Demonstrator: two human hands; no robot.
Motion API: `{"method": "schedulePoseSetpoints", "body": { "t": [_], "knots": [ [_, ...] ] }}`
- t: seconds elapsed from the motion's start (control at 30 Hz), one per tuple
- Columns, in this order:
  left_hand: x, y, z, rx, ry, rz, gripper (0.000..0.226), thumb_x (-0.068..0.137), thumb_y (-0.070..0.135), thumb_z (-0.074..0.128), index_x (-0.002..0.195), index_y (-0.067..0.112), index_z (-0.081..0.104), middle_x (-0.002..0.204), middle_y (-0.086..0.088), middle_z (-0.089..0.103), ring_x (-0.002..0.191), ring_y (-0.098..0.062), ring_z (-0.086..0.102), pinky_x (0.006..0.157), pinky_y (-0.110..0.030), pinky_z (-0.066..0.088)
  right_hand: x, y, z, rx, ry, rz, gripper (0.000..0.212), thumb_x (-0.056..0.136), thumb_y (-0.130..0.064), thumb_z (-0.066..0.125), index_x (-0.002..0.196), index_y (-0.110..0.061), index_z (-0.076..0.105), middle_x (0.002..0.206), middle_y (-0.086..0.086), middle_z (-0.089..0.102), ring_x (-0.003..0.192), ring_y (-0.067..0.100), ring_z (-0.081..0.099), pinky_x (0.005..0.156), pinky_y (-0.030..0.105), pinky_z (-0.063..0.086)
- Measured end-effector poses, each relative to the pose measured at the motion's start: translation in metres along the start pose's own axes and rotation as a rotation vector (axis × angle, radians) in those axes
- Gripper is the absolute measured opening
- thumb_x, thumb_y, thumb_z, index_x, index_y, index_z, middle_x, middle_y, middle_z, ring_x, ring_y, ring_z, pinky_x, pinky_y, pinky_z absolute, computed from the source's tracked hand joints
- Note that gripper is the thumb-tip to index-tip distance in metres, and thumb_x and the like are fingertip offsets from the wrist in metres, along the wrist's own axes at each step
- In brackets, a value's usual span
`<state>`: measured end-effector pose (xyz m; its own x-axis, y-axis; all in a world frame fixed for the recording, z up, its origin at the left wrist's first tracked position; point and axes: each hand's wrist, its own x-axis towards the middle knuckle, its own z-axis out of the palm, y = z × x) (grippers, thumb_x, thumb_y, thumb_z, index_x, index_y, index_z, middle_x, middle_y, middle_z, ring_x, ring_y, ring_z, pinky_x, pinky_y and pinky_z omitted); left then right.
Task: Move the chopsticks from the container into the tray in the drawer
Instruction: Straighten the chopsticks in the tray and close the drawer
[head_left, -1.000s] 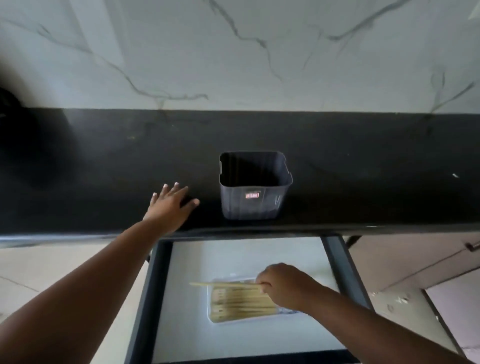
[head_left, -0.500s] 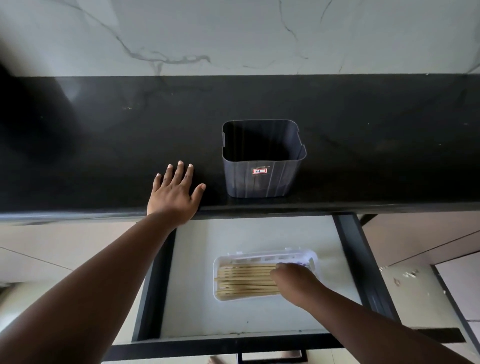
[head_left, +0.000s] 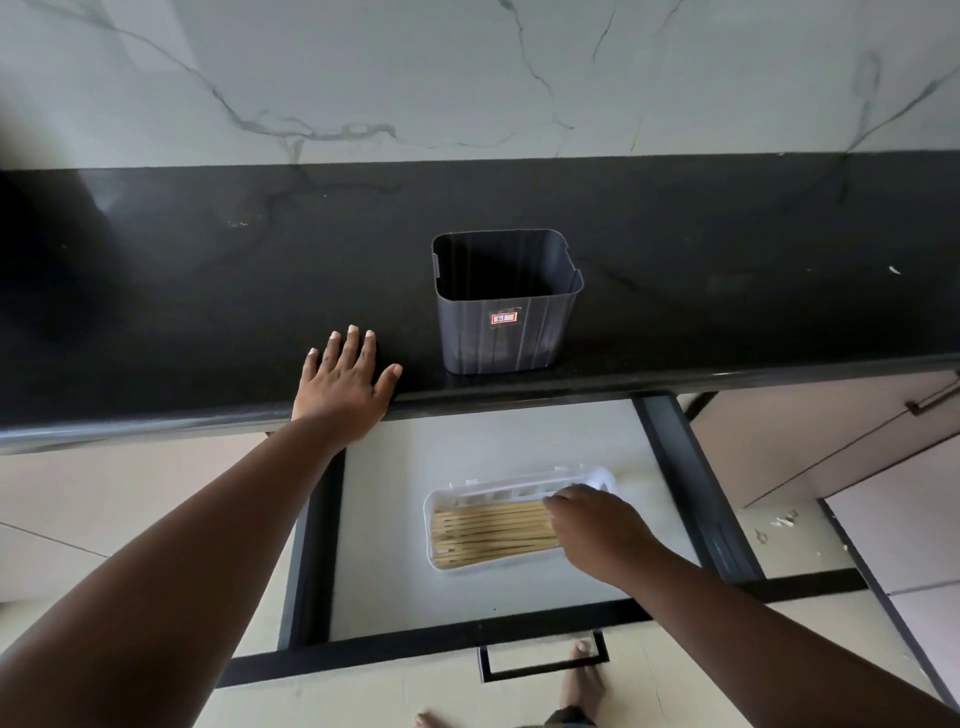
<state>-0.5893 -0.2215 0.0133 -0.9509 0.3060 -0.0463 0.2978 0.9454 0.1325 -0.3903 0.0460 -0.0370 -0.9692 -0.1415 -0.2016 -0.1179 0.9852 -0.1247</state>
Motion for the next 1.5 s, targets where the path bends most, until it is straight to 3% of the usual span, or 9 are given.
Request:
{"method": "schedulePoseSetpoints", "body": {
  "t": [0.2, 0.5, 0.63, 0.77, 0.87, 0.97, 1.03, 1.13, 1.5],
  "knots": [
    [-0.046, 0.005, 0.006, 0.018, -0.036, 0.02, 0.079, 0.095, 0.063, 0.02, 0.153, 0.017, -0.007, 0.16, -0.003, -0.016, 0.145, -0.021, -0.02, 0.118, -0.041, -0.01, -0.039, 0.0, -0.013, 0.089, 0.186, 0.078, 0.032, 0.098, -0.03, 0.045, 0.124, -0.019, 0.061, 0.125, -0.003, 0.062, 0.113, 0.014, 0.057, 0.092, 0.027, 0.048],
    [-0.152, 0.044, 0.033, 0.021, -0.123, 0.079, 0.087, 0.089, 0.072, 0.013, 0.149, 0.017, -0.018, 0.151, -0.001, -0.03, 0.136, -0.021, -0.032, 0.113, -0.044, -0.016, -0.089, 0.001, -0.025, 0.043, 0.257, -0.038, 0.028, 0.09, -0.01, 0.047, 0.112, -0.014, 0.063, 0.115, -0.002, 0.065, 0.113, 0.02, 0.056, 0.081, 0.029, 0.048],
    [-0.214, 0.068, 0.055, 0.035, -0.133, 0.037, 0.085, 0.084, 0.075, 0.001, 0.141, 0.019, -0.026, 0.153, -0.002, -0.031, 0.137, -0.023, -0.034, 0.112, -0.044, -0.021, -0.126, 0.003, -0.017, 0.062, 0.251, -0.11, 0.039, 0.092, -0.009, 0.047, 0.128, -0.017, 0.057, 0.13, -0.003, 0.06, 0.125, 0.021, 0.051, 0.096, 0.031, 0.045],
    [-0.269, 0.086, 0.068, 0.053, -0.126, -0.001, 0.09, 0.08, 0.077, -0.005, 0.143, 0.017, -0.027, 0.15, -0.007, -0.038, 0.135, -0.026, -0.039, 0.11, -0.044, -0.026, -0.164, 0.009, -0.001, -0.001, 0.117, -0.043, 0.055, 0.1, -0.022, 0.036, 0.153, -0.021, 0.021, 0.161, -0.004, 0.02, 0.148, 0.021, 0.017, 0.117, 0.033, 0.017],
    [-0.299, 0.087, 0.069, 0.093, -0.162, 0.008, 0.096, 0.074, 0.08, -0.009, 0.141, 0.015, -0.03, 0.148, -0.007, -0.038, 0.135, -0.029, -0.037, 0.112, -0.044, -0.024, -0.184, 0.009, 0.008, -0.058, 0.033, 0.016, 0.064, 0.102, -0.028, 0.031, 0.154, -0.018, -0.004, 0.163, -0.001, -0.007, 0.15, 0.024, -0.005, 0.12, 0.035, 0.002],
    [-0.31, 0.082, 0.064, 0.13, -0.181, 0.005, 0.099, 0.071, 0.08, -0.006, 0.14, 0.014, -0.031, 0.149, -0.006, -0.038, 0.136, -0.029, -0.036, 0.107, -0.041, -0.031, -0.19, 0.007, 0.01, -0.082, 0.009, 0.045, 0.069, 0.101, -0.027, 0.031, 0.152, -0.016, -0.014, 0.162, 0.001, -0.017, 0.149, 0.026, -0.012, 0.119, 0.035, -0.003],
    [-0.311, 0.081, 0.061, 0.143, -0.192, 0.01, 0.095, 0.079, 0.078, 0.003, 0.14, 0.015, -0.031, 0.15, -0.004, -0.037, 0.137, -0.028, -0.036, 0.1, -0.038, -0.037, -0.189, 0.006, 0.012, -0.087, 0.006, 0.056, 0.071, 0.1, -0.023, 0.033, 0.152, -0.015, -0.015, 0.161, 0.002, -0.018, 0.148, 0.027, -0.013, 0.119, 0.035, -0.003],
    [-0.309, 0.082, 0.061, 0.155, -0.211, 0.003, 0.098, 0.086, 0.075, 0.022, 0.139, 0.014, -0.033, 0.15, -0.004, -0.037, 0.137, -0.027, -0.035, 0.109, -0.045, -0.026, -0.186, 0.005, 0.013, -0.111, -0.016, 0.063, 0.075, 0.097, -0.018, 0.034, 0.151, -0.014, -0.016, 0.161, 0.003, -0.018, 0.148, 0.027, -0.013, 0.119, 0.037, 0.001],
    [-0.26, 0.068, 0.062, 0.155, -0.224, 0.017, 0.103, 0.081, 0.08, 0.027, 0.137, 0.02, -0.035, 0.147, 0.0, -0.041, 0.136, -0.025, -0.036, 0.104, -0.052, -0.028, -0.147, 0.017, -0.006, -0.124, -0.084, 0.085, 0.086, 0.091, -0.01, 0.042, 0.151, -0.019, -0.019, 0.16, -0.003, -0.023, 0.149, 0.022, -0.013, 0.118, 0.038, 0.015]
  ]
}}
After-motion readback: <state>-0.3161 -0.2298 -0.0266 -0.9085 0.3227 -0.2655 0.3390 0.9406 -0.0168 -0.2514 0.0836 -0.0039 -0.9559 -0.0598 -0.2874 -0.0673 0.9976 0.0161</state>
